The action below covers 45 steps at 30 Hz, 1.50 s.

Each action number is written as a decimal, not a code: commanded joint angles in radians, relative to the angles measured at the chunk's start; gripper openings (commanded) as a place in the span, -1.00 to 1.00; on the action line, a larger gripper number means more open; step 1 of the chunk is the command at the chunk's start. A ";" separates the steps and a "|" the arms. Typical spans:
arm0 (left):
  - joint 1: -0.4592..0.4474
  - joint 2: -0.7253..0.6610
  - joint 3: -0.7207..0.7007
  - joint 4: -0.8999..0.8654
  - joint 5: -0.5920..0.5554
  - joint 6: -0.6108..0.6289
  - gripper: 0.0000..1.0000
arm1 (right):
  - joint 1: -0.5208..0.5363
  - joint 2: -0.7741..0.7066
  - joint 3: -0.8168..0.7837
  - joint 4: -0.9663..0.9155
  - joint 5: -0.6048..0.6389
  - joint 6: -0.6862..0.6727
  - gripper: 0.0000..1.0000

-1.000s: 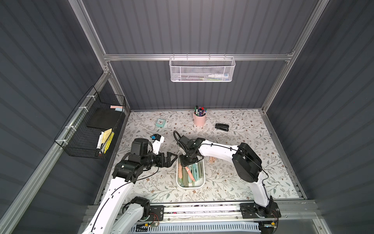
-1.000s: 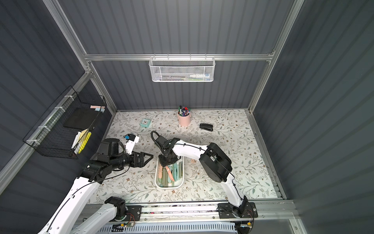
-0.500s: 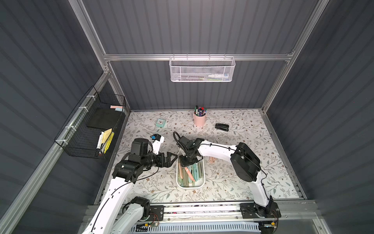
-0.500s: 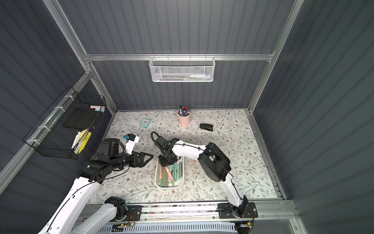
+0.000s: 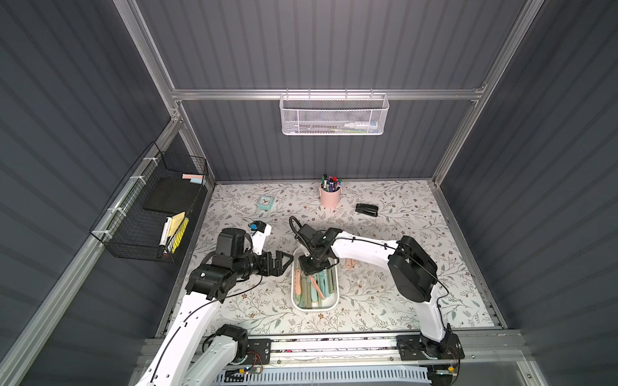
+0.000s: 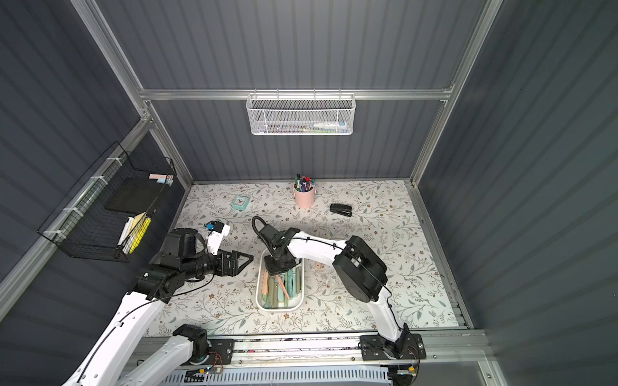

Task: Take the fruit knife out of the storage box
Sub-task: Pick up the fruit knife from the storage box, then place the fruit knife at the center of the board.

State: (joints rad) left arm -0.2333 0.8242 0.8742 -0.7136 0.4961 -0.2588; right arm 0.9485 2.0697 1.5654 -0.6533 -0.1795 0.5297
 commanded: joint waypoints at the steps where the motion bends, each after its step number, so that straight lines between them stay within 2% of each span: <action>1: -0.008 -0.004 -0.009 -0.009 0.007 0.010 0.99 | -0.025 -0.069 -0.041 0.028 -0.011 0.034 -0.81; 7: -0.008 0.010 -0.009 -0.006 0.027 0.009 0.99 | -0.112 -0.172 -0.162 0.151 -0.172 0.089 -0.81; 12: -0.008 0.027 -0.012 0.007 0.081 0.007 0.99 | -0.257 -0.300 -0.331 0.306 -0.308 0.141 -0.83; 20: -0.008 0.077 -0.021 0.056 0.256 -0.006 0.99 | -0.495 -0.402 -0.474 0.328 -0.376 0.109 -0.82; 27: -0.008 0.080 -0.028 0.069 0.284 -0.011 0.99 | -0.672 -0.360 -0.557 0.375 -0.414 0.079 -0.83; 32: -0.008 0.085 -0.026 0.060 0.262 -0.008 0.99 | -0.730 -0.295 -0.551 0.393 -0.433 0.063 -0.83; 45: -0.008 0.079 -0.024 0.049 0.237 -0.004 0.99 | -0.740 -0.151 -0.455 0.363 -0.411 -0.001 -0.76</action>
State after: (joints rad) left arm -0.2333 0.9081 0.8597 -0.6518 0.7399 -0.2672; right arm 0.2146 1.9041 1.0790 -0.2775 -0.5835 0.5560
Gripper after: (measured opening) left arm 0.994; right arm 0.135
